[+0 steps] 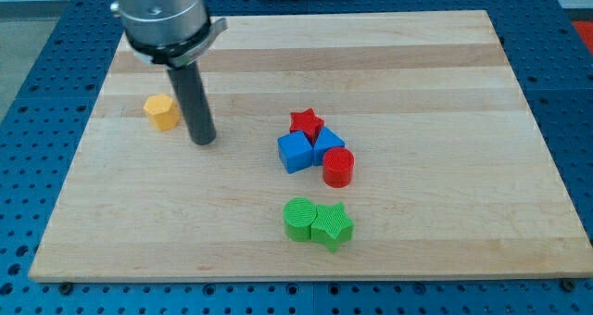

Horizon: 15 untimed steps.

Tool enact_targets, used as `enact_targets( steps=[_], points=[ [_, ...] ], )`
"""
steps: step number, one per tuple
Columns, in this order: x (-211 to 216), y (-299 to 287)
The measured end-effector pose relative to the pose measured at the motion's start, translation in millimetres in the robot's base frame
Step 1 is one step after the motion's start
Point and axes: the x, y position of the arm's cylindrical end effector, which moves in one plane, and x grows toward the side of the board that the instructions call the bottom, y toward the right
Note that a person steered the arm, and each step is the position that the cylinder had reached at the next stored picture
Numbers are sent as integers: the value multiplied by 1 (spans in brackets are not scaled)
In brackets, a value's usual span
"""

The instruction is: Push blue cube along with group of blocks down a bit

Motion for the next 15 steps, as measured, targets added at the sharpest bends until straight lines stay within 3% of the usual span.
enact_targets(
  steps=[7,12,13,15],
  points=[
    [-52,-84],
    [-157,-88],
    [-156,-88],
    [-65,-43]
  ],
)
